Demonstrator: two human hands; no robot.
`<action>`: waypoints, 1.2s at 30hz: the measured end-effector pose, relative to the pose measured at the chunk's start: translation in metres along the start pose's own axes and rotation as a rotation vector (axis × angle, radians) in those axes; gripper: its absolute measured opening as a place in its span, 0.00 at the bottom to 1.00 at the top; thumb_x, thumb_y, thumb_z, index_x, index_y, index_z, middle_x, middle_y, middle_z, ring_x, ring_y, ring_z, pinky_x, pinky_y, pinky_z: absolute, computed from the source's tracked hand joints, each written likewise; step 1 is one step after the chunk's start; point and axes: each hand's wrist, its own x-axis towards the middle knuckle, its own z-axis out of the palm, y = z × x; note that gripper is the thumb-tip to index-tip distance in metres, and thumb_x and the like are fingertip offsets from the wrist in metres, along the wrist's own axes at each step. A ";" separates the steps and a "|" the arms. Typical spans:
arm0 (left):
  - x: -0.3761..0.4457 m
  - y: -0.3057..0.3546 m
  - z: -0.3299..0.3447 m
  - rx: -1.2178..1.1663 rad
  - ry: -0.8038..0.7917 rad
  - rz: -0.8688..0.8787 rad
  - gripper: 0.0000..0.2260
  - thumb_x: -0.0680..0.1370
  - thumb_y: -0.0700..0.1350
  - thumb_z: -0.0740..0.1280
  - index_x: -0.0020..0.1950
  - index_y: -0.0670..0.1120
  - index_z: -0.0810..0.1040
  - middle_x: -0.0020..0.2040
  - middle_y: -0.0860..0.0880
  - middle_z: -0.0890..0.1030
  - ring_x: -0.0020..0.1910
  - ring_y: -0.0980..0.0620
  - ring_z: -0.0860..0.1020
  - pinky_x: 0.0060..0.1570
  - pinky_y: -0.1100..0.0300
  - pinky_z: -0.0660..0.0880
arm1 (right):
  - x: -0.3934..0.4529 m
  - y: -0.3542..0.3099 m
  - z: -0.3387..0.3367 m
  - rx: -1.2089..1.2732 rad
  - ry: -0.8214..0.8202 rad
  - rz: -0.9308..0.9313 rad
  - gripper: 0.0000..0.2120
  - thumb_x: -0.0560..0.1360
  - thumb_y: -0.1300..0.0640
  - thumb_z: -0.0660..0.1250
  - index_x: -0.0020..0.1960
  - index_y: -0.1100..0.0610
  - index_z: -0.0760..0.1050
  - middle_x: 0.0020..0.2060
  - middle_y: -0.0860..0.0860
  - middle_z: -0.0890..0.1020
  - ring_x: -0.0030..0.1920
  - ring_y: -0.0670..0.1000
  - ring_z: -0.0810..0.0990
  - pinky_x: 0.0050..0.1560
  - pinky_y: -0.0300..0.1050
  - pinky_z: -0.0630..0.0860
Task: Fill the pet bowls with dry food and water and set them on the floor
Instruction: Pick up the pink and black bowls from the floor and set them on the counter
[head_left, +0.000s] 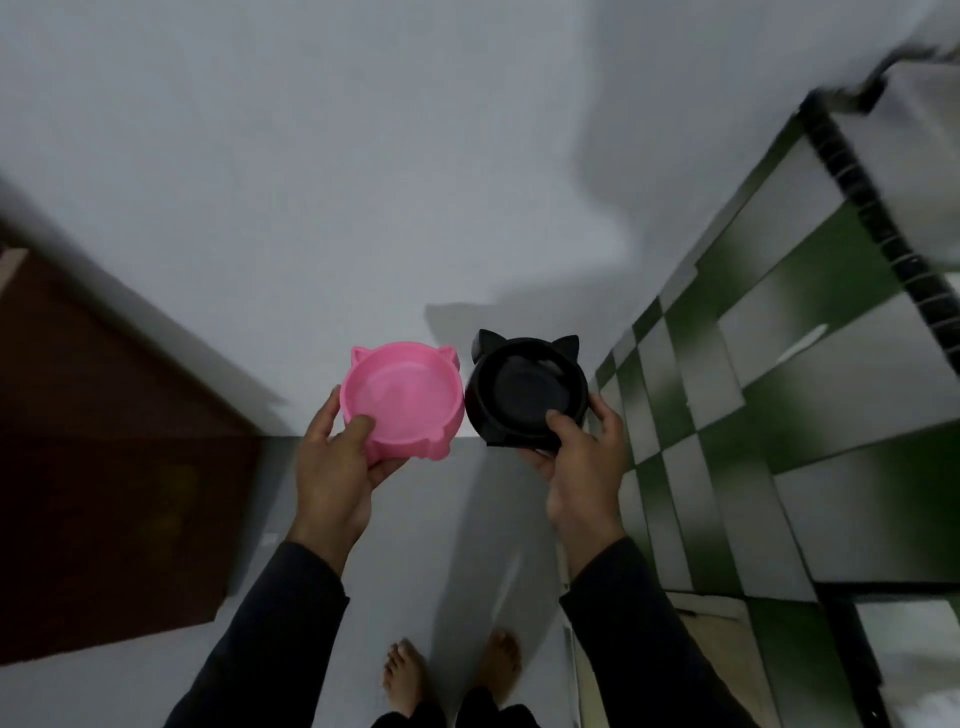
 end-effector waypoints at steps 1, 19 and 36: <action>-0.004 0.006 0.003 -0.007 -0.009 0.009 0.25 0.81 0.35 0.65 0.75 0.54 0.74 0.65 0.47 0.78 0.58 0.41 0.82 0.47 0.44 0.84 | -0.003 -0.008 0.001 0.010 -0.007 -0.009 0.26 0.76 0.69 0.70 0.69 0.48 0.72 0.61 0.55 0.78 0.57 0.60 0.82 0.41 0.52 0.84; -0.060 0.079 0.069 -0.075 -0.155 0.197 0.24 0.80 0.37 0.67 0.74 0.54 0.74 0.66 0.46 0.79 0.50 0.45 0.87 0.44 0.47 0.84 | -0.048 -0.120 0.002 0.085 -0.105 -0.181 0.25 0.75 0.69 0.71 0.66 0.50 0.69 0.61 0.57 0.78 0.57 0.62 0.82 0.41 0.56 0.85; -0.117 0.110 0.093 -0.060 -0.335 0.200 0.23 0.80 0.37 0.69 0.74 0.51 0.74 0.66 0.45 0.78 0.56 0.41 0.83 0.43 0.47 0.84 | -0.119 -0.160 -0.027 0.186 -0.052 -0.347 0.24 0.76 0.69 0.71 0.65 0.51 0.69 0.59 0.58 0.78 0.54 0.61 0.84 0.41 0.54 0.85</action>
